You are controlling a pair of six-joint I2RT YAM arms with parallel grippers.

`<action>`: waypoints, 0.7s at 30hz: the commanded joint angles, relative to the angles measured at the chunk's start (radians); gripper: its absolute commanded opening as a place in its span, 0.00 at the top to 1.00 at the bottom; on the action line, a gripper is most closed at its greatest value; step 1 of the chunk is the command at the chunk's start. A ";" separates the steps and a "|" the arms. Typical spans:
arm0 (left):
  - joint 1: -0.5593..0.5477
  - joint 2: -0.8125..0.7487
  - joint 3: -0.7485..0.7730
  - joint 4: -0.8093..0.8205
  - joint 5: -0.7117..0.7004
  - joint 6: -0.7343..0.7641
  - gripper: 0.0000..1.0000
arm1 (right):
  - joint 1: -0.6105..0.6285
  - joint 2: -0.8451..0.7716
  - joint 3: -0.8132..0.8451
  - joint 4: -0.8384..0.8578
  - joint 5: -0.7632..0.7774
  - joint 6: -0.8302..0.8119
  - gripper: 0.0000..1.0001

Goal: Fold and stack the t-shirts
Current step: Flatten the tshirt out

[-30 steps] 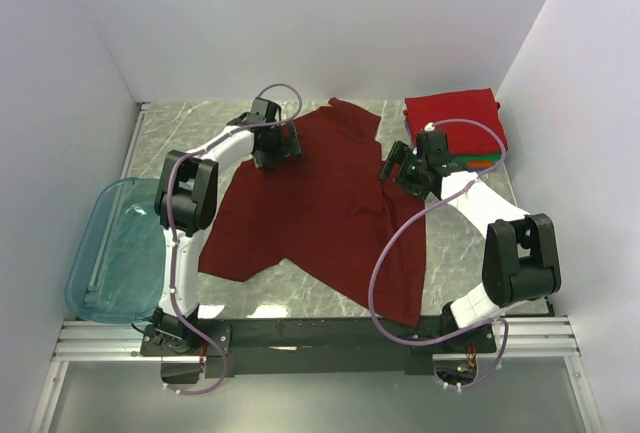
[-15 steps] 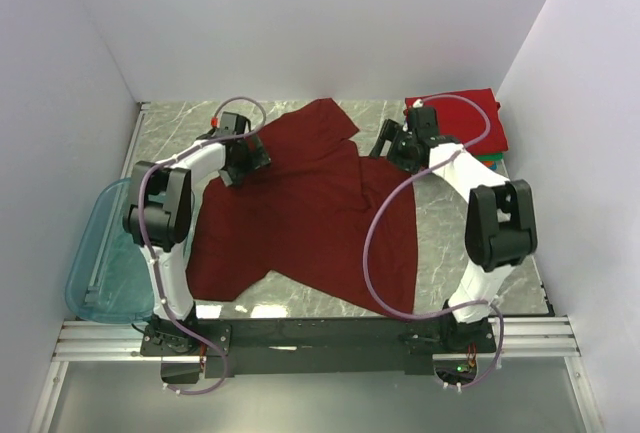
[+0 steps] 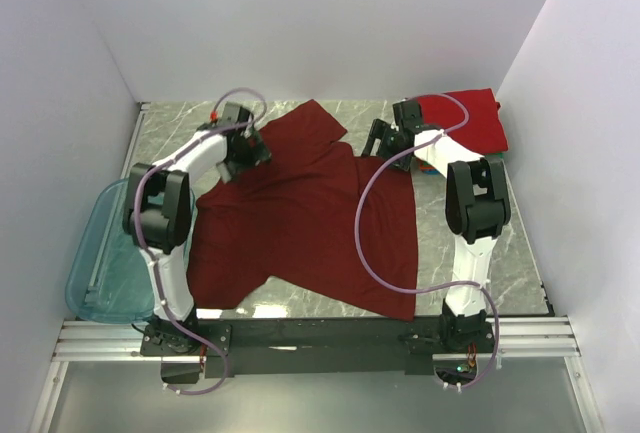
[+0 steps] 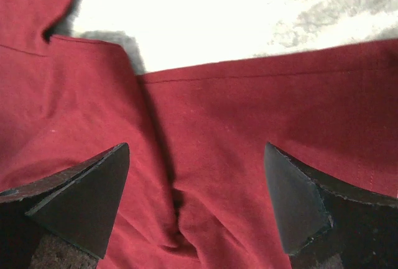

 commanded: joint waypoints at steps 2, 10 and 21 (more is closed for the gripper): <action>-0.037 0.097 0.247 -0.010 0.000 0.040 0.01 | 0.006 0.025 0.059 -0.039 0.042 -0.020 0.06; -0.049 0.321 0.451 0.092 0.131 0.099 0.01 | 0.004 0.087 0.096 -0.072 0.058 -0.003 0.06; -0.019 0.511 0.634 0.037 0.036 0.063 0.00 | -0.002 0.168 0.172 -0.121 0.058 -0.005 0.06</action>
